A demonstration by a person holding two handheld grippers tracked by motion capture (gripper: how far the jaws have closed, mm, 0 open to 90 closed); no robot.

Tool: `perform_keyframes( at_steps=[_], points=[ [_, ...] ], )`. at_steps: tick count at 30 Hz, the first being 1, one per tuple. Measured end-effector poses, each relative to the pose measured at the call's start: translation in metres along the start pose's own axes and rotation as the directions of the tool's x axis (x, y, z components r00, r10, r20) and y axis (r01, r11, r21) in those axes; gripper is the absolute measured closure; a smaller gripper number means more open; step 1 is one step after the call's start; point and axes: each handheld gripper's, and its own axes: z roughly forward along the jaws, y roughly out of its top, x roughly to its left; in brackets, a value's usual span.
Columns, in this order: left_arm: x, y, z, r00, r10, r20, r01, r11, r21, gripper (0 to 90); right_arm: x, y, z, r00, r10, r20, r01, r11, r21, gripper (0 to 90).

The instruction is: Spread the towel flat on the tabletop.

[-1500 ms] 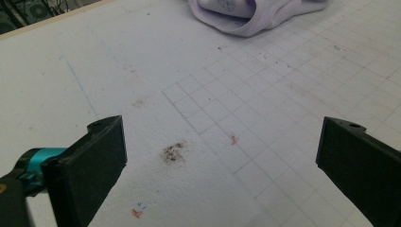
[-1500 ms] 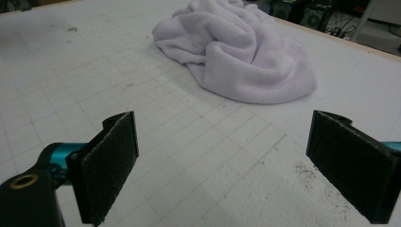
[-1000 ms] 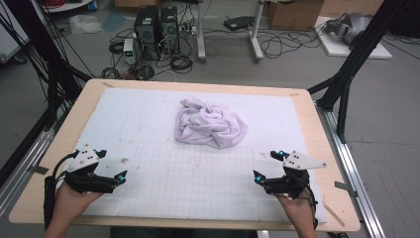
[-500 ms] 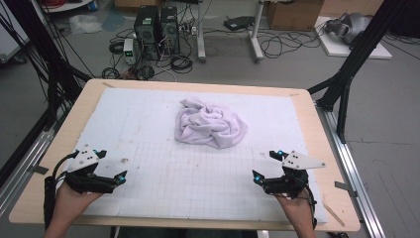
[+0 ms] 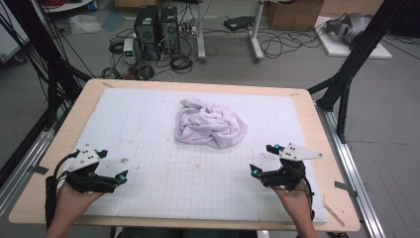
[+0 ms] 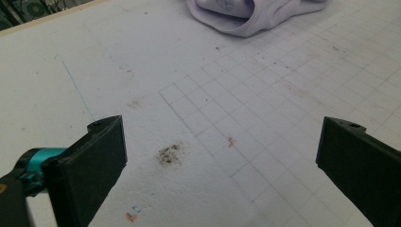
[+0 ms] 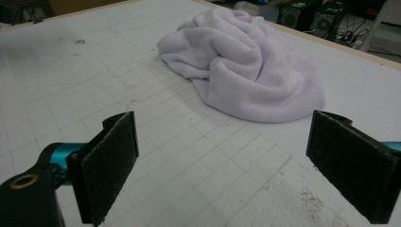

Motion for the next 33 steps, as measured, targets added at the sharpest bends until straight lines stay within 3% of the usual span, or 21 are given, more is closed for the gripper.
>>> perform_keyframes(
  at_steps=[8,15,19,31,32,33],
  points=[
    [0.002,0.001,-0.001,1.0,0.002,0.004,-0.001,1.0,-0.002,3.0,-0.007,0.011,0.009,1.0,0.007,0.002,-0.007,0.9999,0.013,9.1],
    [0.001,0.003,-0.001,1.0,-0.001,0.005,0.001,1.0,-0.009,3.0,-0.017,0.032,0.022,1.0,0.005,0.001,-0.005,1.0,0.008,9.1],
    [0.002,0.003,-0.001,1.0,0.0,0.009,0.0,0.9999,-0.016,4.3,-0.022,0.051,0.036,0.9998,-0.02,-0.003,0.02,0.9997,0.012,9.2],
    [0.001,0.004,0.001,0.9998,0.008,0.017,-0.007,0.9999,-0.014,6.1,-0.033,0.086,0.078,0.9992,-0.022,-0.032,0.023,0.9994,0.024,9.9],
    [0.001,0.004,0.001,0.9999,0.006,0.016,-0.006,0.9999,-0.015,6.1,-0.034,0.091,0.086,0.9983,-0.035,-0.047,0.037,0.9988,0.032,16.8],
    [0.001,0.004,0.002,0.9998,0.008,0.017,-0.008,0.9999,-0.015,6.1,-0.034,0.091,0.086,0.9983,-0.035,-0.047,0.037,0.9988,0.032,16.8]
  ],
)
